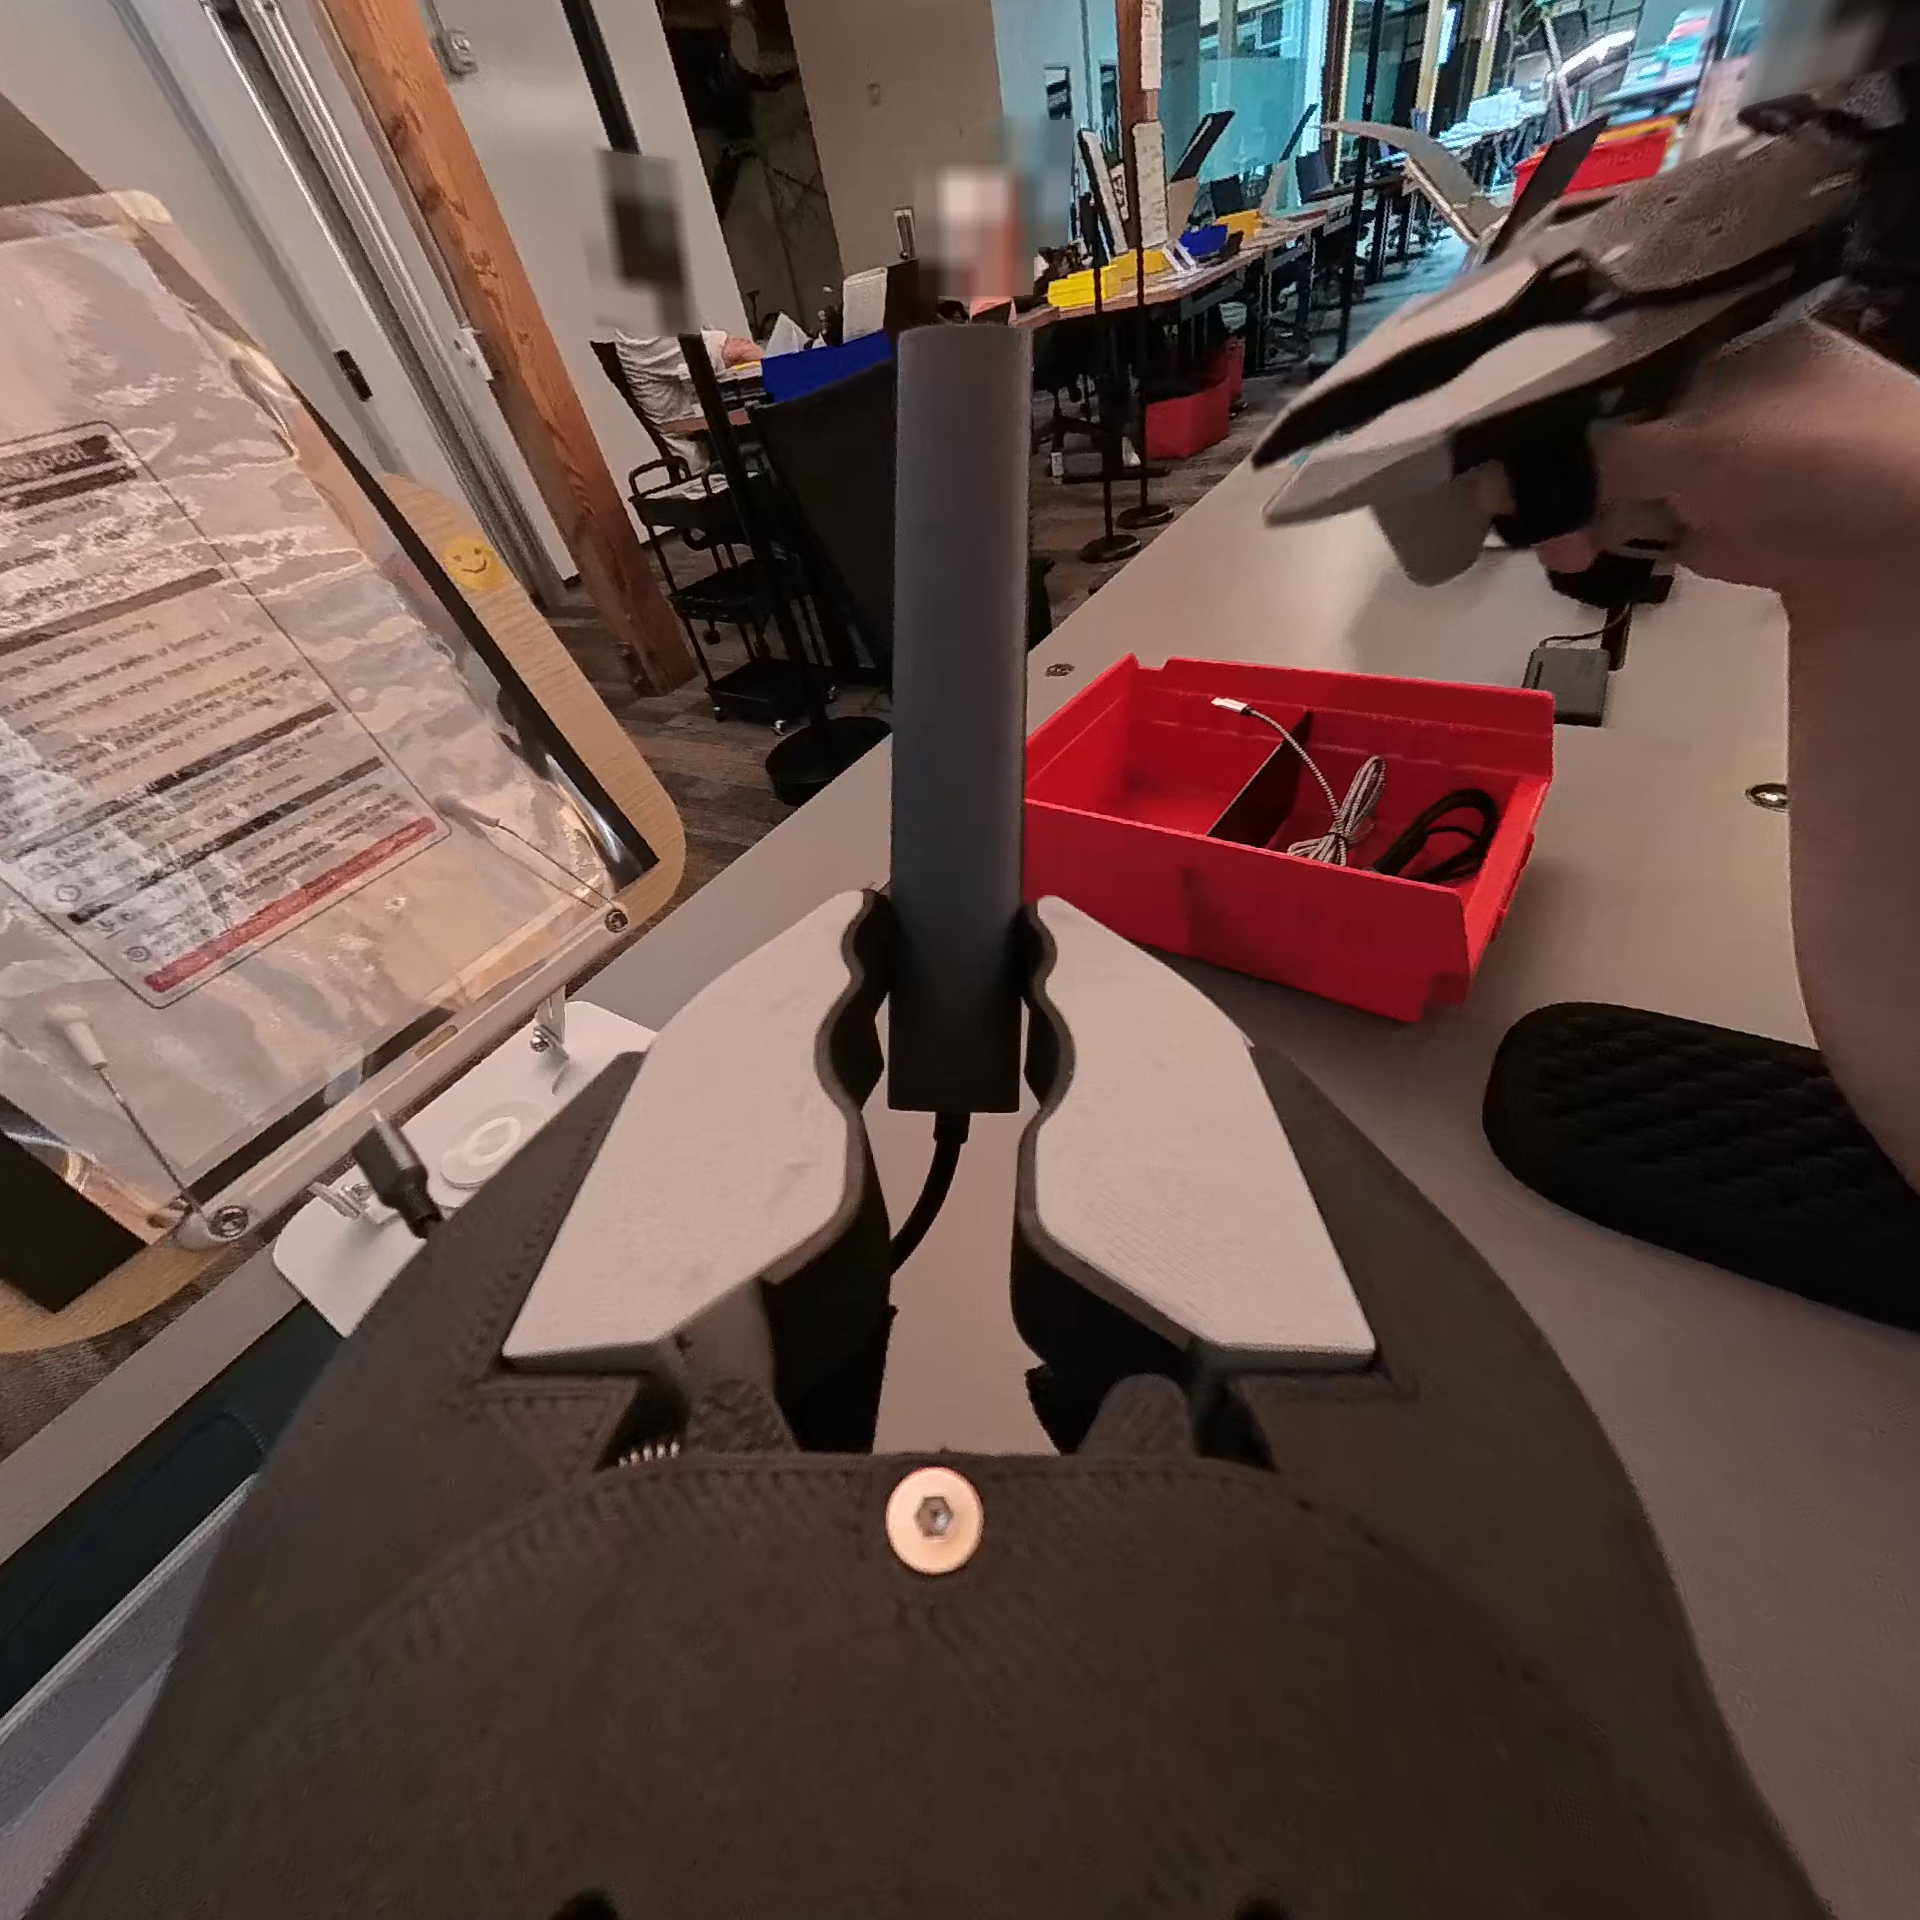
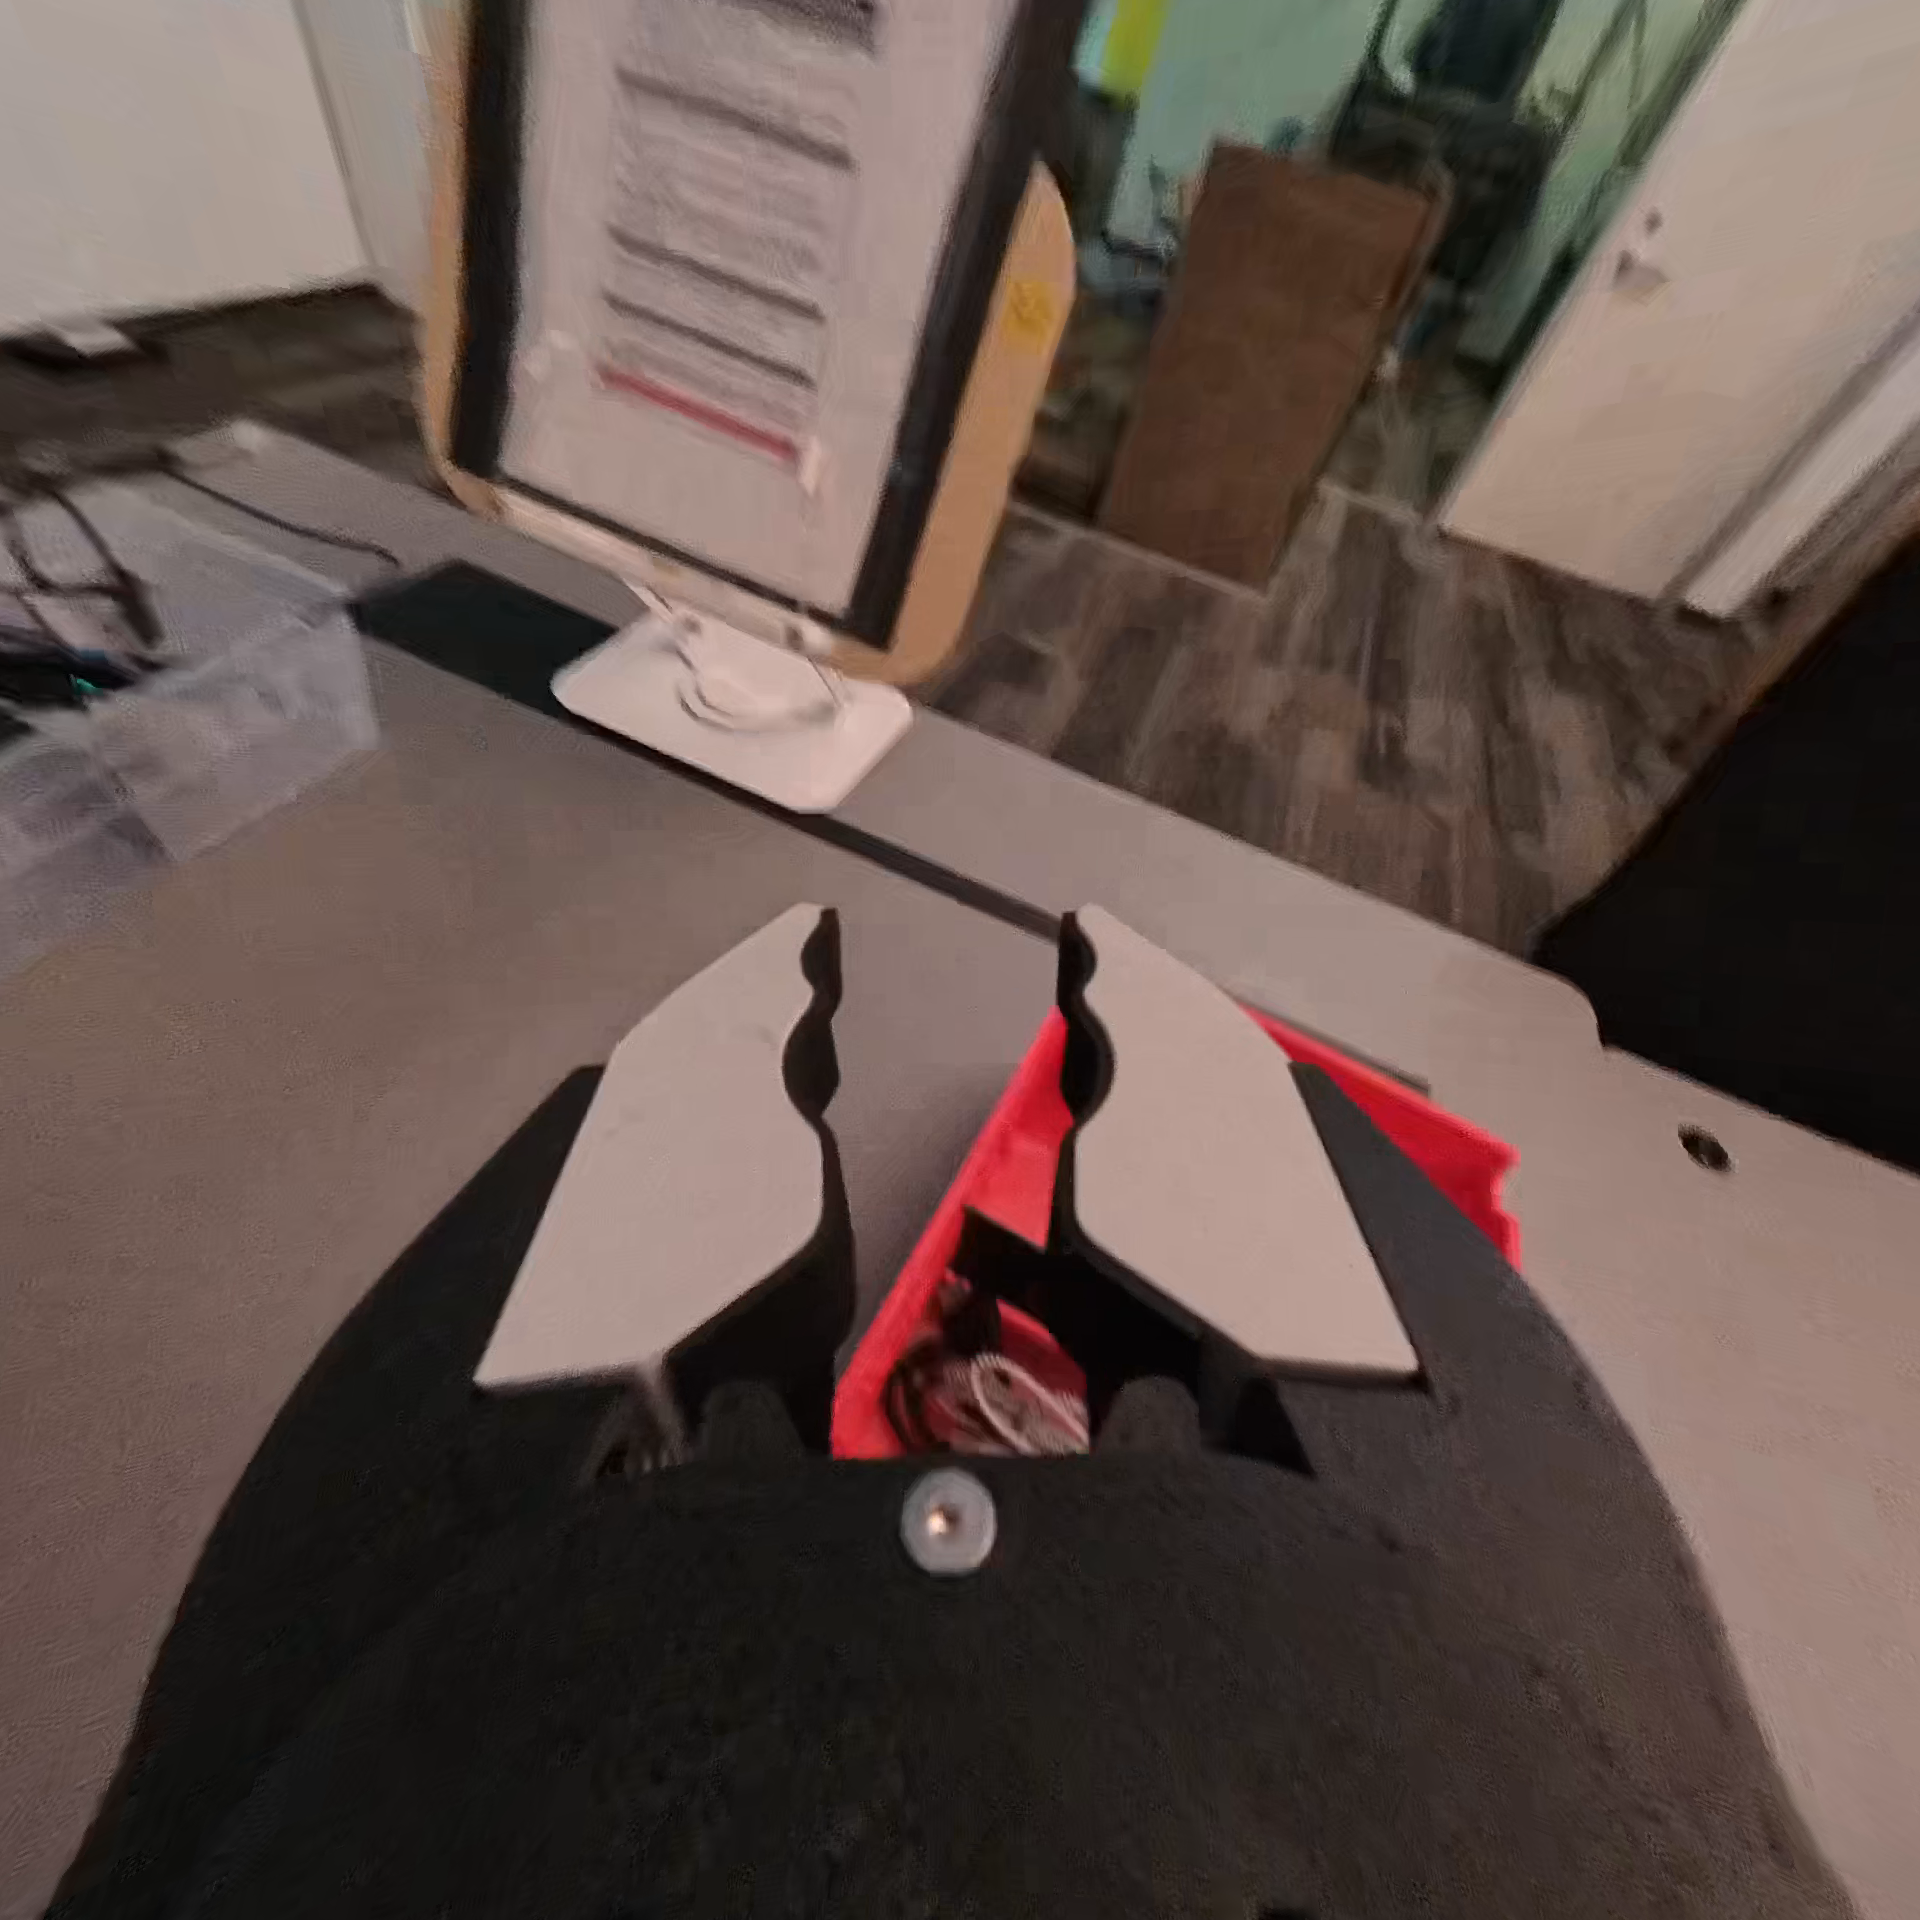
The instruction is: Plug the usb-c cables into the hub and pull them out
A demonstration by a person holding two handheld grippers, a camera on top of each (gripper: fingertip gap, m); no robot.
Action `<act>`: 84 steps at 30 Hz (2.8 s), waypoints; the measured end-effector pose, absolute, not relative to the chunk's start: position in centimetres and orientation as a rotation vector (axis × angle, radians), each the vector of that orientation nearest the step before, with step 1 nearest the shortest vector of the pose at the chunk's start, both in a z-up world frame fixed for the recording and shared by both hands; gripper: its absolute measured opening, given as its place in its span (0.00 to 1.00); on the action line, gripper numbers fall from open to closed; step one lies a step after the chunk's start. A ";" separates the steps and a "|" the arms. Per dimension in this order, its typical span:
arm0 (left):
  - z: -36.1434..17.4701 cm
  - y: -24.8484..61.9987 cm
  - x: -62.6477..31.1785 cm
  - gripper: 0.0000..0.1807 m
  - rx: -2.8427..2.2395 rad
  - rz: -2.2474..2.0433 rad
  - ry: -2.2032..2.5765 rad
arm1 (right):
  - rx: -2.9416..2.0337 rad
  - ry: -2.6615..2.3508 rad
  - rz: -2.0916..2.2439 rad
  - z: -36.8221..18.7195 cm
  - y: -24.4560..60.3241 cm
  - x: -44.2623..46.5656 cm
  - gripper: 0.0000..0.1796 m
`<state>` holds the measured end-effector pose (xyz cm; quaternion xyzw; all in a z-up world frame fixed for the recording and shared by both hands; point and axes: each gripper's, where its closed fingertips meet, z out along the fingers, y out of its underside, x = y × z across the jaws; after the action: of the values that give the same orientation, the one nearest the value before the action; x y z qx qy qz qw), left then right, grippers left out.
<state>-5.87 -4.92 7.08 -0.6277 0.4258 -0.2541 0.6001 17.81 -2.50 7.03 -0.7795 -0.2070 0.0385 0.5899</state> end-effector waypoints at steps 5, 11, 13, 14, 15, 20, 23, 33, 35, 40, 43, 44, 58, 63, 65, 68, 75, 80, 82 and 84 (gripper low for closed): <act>6.4 -4.9 -5.4 0.13 -1.477 -0.592 1.011 | -2.523 -0.121 -0.103 -6.6 -2.4 30.1 0.18; 5.9 -4.9 -5.1 0.13 -1.488 -0.570 1.032 | -2.854 0.115 0.103 -15.3 -4.3 34.4 0.14; 5.8 -4.9 -5.0 0.13 -1.490 -0.571 1.033 | -2.831 0.102 0.168 -15.7 -3.8 34.3 0.10; 5.7 -4.9 -5.0 0.13 -1.493 -0.571 1.035 | -2.822 0.083 0.256 -15.7 -3.8 33.5 0.01; 5.7 -4.9 -4.9 0.13 -1.494 -0.569 1.037 | -2.830 0.076 0.298 -15.6 -4.1 33.1 0.00; 5.6 -5.0 -4.8 0.13 -1.494 -0.567 1.044 | -3.004 -0.038 0.432 -15.3 -9.4 30.7 0.00; 5.6 -5.2 -4.6 0.13 -1.492 -0.570 1.049 | -3.088 -0.111 0.452 -15.6 -11.3 30.1 0.01; 5.7 -5.1 -4.8 0.13 -1.492 -0.567 1.044 | -2.766 0.177 0.211 -15.0 -3.4 35.3 0.24; 5.5 -5.0 -4.7 0.13 -1.499 -0.568 1.048 | -2.775 0.123 0.233 -15.7 -2.9 34.9 0.12; 5.2 -5.0 -4.5 0.13 -1.504 -0.549 1.061 | -2.800 0.093 0.462 -13.3 -5.2 31.7 0.02; 5.3 -5.1 -4.4 0.13 -1.505 -0.558 1.060 | -2.821 0.051 0.447 -11.6 -7.5 30.7 0.02; 5.2 -5.1 -4.4 0.13 -1.506 -0.560 1.061 | -2.832 0.049 0.464 -11.3 -8.3 30.3 0.02; 5.1 -5.3 -4.0 0.13 -1.507 -0.554 1.074 | -2.890 -0.165 0.456 -17.0 -5.5 31.9 0.03; 4.6 -5.3 -3.7 0.13 -1.516 -0.551 1.086 | -2.930 -0.175 0.493 -18.1 -5.7 31.6 0.03; 4.5 -5.3 -3.6 0.13 -1.516 -0.550 1.090 | -2.923 -0.210 0.458 -18.4 -5.5 31.8 0.03; 4.4 -5.4 -3.5 0.13 -1.521 -0.553 1.094 | -2.951 -0.186 0.457 -19.6 -5.1 31.8 0.03; 4.0 -5.4 -3.2 0.13 -1.526 -0.552 1.103 | -2.948 0.016 0.559 -20.6 -4.5 32.1 0.03; 3.9 -5.2 -3.3 0.13 -1.531 -0.548 1.103 | -2.910 0.003 0.575 -19.3 -4.8 32.0 0.14; 4.1 -5.2 -3.4 0.13 -1.528 -0.552 1.096 | -2.886 0.044 0.558 -17.9 -5.2 32.2 0.15; 4.2 -5.2 -3.6 0.13 -1.527 -0.556 1.091 | -2.862 0.089 0.492 -16.3 -5.6 32.8 0.17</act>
<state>-3.57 -5.16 4.21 -0.6472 0.4624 -0.2356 0.5584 32.79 -5.61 -16.30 -0.9782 0.0303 0.1682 0.1180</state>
